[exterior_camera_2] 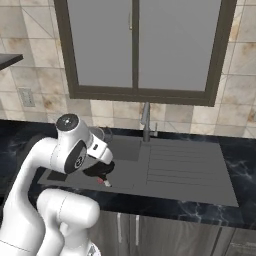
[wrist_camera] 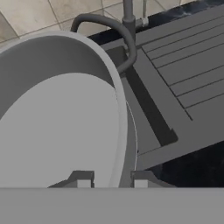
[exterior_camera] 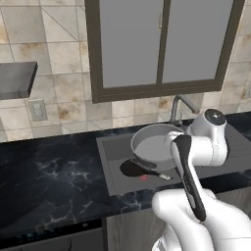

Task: Move the pot and pan from the stove into the sink.

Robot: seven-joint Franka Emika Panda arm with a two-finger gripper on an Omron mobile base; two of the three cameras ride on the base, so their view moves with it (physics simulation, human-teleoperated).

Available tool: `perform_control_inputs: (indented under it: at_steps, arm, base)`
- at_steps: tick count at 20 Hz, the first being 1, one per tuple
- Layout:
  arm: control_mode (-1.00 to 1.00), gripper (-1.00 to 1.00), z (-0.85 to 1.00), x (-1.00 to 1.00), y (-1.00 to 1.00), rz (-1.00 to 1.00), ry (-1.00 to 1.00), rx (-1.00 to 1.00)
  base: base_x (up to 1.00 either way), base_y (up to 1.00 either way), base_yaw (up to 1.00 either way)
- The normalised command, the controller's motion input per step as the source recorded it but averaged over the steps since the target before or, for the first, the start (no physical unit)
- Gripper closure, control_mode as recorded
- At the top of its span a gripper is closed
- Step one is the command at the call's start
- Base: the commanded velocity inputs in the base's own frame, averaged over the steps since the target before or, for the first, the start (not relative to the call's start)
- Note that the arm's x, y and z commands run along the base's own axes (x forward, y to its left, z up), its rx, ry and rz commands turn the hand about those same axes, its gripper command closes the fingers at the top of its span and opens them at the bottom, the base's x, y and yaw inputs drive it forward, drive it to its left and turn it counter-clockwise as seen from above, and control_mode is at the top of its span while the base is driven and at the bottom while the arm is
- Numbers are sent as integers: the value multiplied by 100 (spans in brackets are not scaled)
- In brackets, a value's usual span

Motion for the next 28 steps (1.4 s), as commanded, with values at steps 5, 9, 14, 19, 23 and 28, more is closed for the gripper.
perform_control_inputs:
  at_steps: [5,9,14,19,23,28]
  arm:
    - [-100,100,-34,55,4,-6,3,2]
    - [-100,100,-35,53,2,-5,2,2]
    - [-100,100,-42,44,4,-4,2,1]
    - [-100,100,-47,35,8,-3,2,1]
    - [-100,100,-48,30,5,-3,2,1]
    - [-100,100,-50,10,0,-3,0,2]
  base:
    - [0,0,0]
    - [0,0,0]
    - [0,0,0]
    - [0,0,0]
    - [0,0,0]
    - [0,0,0]
